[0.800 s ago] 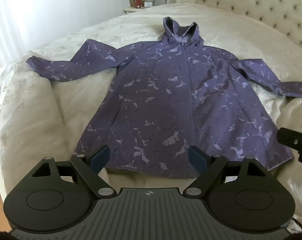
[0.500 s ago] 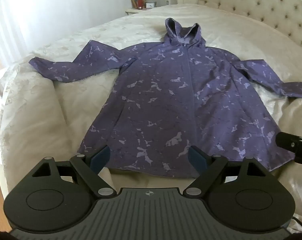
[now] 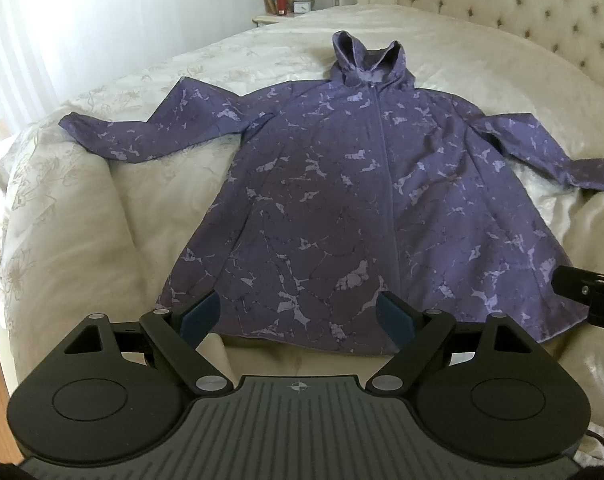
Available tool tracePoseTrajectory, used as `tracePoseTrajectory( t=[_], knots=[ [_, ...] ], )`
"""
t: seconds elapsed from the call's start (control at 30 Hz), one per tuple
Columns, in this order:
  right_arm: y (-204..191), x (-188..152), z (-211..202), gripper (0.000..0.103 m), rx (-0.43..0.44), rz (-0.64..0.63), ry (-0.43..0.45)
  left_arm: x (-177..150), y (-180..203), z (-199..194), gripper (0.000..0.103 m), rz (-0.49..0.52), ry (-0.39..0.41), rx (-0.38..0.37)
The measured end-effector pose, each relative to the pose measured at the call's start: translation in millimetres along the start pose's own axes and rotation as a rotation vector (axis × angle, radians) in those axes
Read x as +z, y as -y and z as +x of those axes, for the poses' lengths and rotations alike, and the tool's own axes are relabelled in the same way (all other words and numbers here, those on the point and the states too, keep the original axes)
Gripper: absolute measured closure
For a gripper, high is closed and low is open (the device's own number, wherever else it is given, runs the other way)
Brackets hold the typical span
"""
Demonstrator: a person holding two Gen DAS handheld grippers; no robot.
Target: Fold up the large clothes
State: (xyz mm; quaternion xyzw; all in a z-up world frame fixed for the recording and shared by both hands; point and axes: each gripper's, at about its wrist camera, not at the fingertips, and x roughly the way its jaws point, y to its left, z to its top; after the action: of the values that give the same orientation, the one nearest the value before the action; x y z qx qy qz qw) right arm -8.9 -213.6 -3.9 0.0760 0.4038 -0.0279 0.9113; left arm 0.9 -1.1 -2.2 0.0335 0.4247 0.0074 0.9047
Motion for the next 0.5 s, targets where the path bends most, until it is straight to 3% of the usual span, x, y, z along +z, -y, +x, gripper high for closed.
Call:
tracePoseTrajectory(
  t=[0.5],
  knots=[
    [-3.7,0.8,2.1,0.001,0.005,-0.006,-0.019,-1.5,-2.8,3.7,0.018,0.001,-0.004,0.0]
  ],
)
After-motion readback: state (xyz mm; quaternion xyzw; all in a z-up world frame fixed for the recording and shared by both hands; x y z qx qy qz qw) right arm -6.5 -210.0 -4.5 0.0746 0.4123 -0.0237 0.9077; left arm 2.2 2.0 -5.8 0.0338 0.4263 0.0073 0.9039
